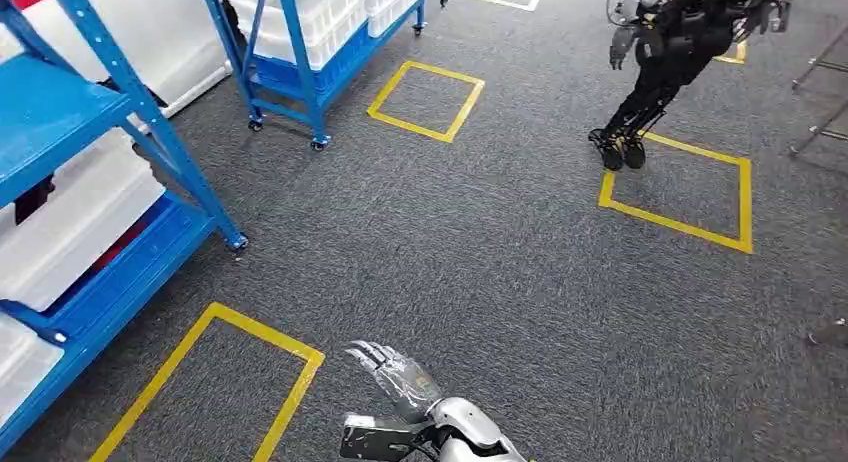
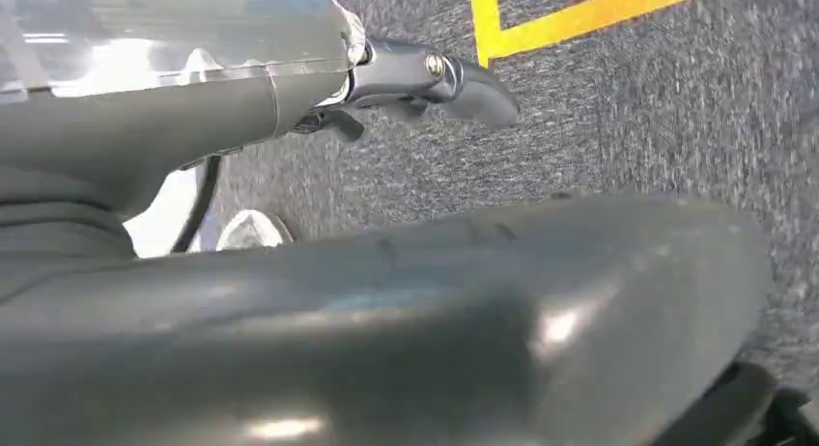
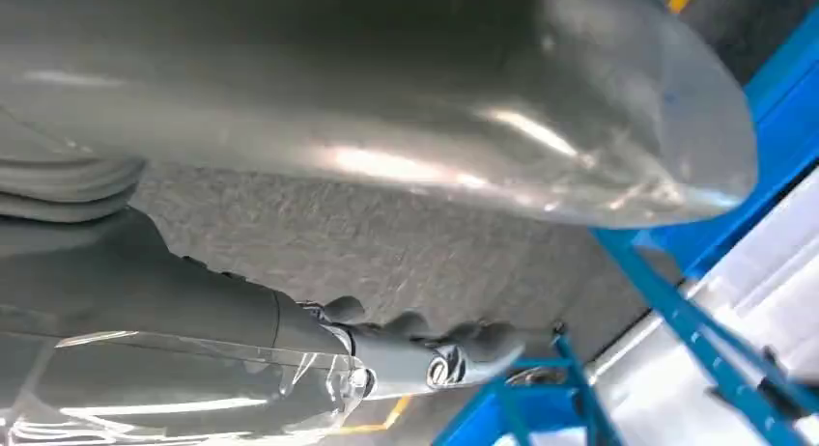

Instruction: Take the parts from the cabinet and place them on the table.

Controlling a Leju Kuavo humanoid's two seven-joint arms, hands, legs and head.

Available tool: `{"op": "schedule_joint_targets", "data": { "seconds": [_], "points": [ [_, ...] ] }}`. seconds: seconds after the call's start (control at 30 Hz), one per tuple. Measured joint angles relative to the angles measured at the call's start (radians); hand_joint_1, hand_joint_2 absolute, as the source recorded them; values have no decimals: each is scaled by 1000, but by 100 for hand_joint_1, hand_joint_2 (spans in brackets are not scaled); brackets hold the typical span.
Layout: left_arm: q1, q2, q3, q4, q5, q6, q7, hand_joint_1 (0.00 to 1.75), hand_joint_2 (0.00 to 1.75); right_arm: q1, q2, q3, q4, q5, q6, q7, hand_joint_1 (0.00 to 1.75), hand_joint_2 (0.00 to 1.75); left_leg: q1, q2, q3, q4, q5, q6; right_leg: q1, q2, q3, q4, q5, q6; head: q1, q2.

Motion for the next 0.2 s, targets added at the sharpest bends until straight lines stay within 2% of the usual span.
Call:
{"op": "schedule_joint_targets", "data": {
  "seconds": [0.03,0.07,0.1,0.13,0.17,0.2],
  "points": [
    [0,0,0,0,0,1,0,0,0,3,-3,0,3,0,2,3,0,0,0,-16,-1,1,0,0,0,4,-40,73,-25,2,0,0],
    [2,0,0,0,-1,1,0,0,0,4,-6,0,8,0,5,9,0,0,0,-30,-2,2,0,0,0,5,-69,121,-29,4,0,0],
    [5,0,0,0,-2,1,1,0,0,4,-6,0,15,6,4,24,0,0,0,-44,-1,3,0,0,-1,5,-73,116,-9,4,0,0],
    [6,0,0,0,-5,1,2,0,0,0,-6,0,32,10,3,35,0,0,0,-59,0,4,-1,-1,-3,6,-54,66,32,4,0,0],
    [5,-1,0,0,-7,1,4,0,0,-4,-5,0,47,10,0,42,0,0,0,-73,1,6,-2,-3,-6,11,-21,-11,79,2,0,0],
    [5,-2,0,0,-9,1,6,0,0,-9,-5,0,67,10,-3,45,0,0,1,-87,1,9,-3,-6,-8,29,22,-103,126,0,0,0]
  ]
}}
